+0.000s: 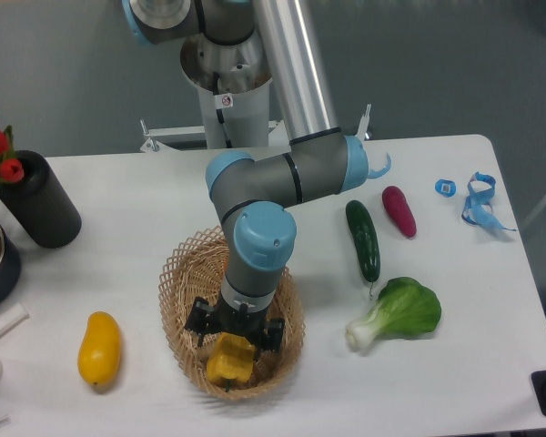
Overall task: Pick up the yellow pepper from the basket
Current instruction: 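Lower the gripper onto the yellow bell pepper in the basket, then close the gripper fingers around the yellow bell pepper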
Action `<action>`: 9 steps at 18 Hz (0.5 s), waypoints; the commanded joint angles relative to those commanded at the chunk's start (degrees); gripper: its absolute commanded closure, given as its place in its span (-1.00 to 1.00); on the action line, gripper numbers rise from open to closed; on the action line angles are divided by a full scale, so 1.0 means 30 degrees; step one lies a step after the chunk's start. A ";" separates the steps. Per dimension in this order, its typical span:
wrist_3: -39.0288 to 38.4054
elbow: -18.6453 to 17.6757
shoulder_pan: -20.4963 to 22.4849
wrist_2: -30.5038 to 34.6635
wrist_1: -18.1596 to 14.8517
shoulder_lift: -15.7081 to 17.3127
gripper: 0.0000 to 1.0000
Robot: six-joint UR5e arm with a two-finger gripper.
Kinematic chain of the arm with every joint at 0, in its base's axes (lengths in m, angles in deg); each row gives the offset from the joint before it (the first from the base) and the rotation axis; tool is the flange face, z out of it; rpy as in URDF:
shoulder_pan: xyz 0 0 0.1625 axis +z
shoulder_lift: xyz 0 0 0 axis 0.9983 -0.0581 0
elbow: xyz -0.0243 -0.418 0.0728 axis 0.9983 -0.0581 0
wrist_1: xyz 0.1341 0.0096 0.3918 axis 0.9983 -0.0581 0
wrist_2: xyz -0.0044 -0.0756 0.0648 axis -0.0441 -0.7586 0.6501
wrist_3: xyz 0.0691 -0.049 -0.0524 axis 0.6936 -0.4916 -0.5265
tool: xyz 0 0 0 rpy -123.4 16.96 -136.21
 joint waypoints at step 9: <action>0.0058 0.0087 0.0000 0.0147 0.0030 -0.0030 -1.00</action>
